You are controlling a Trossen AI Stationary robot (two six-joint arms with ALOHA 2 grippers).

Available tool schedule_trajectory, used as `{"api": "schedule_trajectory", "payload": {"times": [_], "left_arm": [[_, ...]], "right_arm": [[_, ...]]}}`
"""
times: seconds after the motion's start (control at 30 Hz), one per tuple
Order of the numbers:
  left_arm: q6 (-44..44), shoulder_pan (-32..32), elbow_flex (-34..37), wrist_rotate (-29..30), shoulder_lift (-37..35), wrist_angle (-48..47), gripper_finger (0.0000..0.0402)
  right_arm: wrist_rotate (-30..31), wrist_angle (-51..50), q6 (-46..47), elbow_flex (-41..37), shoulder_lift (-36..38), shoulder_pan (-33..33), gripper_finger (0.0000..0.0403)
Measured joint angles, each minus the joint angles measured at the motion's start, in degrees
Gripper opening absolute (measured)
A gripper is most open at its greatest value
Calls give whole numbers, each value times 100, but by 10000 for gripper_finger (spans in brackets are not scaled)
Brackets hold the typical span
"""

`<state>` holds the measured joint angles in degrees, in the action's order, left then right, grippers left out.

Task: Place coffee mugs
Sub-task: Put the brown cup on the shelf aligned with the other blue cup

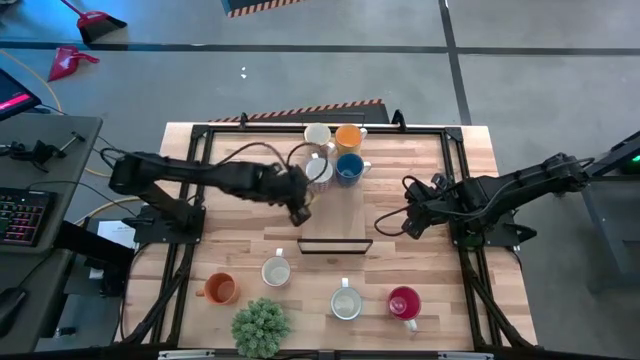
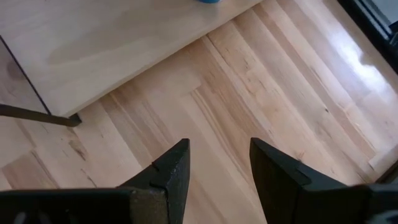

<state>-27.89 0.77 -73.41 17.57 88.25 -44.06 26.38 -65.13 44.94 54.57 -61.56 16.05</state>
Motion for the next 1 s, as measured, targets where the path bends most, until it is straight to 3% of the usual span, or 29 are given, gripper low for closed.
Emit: {"api": "schedule_trajectory", "payload": {"times": [0.27, 1.0], "left_arm": [[554, -513, 7, -980, 650, 1086, 95], [917, -832, 4, -799, 808, 1483, 90]], "right_arm": [[-24, 36, 0, 0, 2, -2, 142], [-11, 32, -41, 0, 2, -1, 142]]}}
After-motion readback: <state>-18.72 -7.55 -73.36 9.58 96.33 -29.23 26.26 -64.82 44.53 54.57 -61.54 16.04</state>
